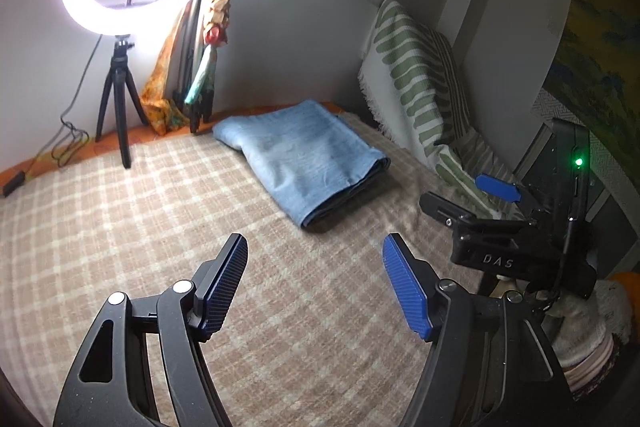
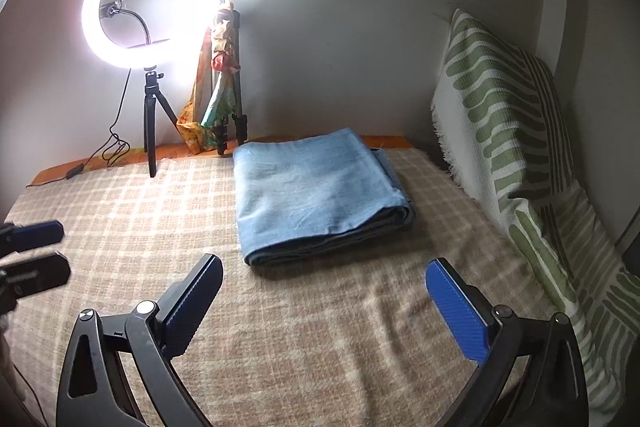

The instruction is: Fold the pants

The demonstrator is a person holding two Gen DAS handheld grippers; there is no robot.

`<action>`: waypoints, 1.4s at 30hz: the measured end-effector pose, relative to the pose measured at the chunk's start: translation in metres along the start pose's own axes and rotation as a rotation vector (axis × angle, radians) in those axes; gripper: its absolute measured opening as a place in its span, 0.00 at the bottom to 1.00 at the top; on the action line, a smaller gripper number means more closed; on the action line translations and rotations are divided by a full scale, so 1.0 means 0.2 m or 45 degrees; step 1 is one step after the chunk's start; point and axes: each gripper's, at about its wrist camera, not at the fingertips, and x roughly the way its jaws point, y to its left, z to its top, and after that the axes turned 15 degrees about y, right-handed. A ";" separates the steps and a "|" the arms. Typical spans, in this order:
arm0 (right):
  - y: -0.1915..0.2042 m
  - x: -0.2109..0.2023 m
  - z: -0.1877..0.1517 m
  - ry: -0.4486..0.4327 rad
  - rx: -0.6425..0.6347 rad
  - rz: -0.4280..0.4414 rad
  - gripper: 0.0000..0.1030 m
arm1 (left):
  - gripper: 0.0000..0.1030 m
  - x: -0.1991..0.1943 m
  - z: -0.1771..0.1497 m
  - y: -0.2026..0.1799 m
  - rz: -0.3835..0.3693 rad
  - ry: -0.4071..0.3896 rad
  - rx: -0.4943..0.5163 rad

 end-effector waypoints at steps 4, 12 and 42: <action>0.00 -0.01 -0.01 -0.012 0.023 0.021 1.00 | 0.77 -0.02 -0.01 -0.01 0.028 -0.040 0.020; 0.03 -0.07 0.00 -0.061 -0.009 0.002 1.00 | 0.80 -0.03 -0.03 0.00 0.099 -0.066 0.042; 0.06 -0.09 0.00 -0.086 0.020 0.017 1.00 | 0.81 -0.07 -0.03 0.02 0.200 -0.053 -0.010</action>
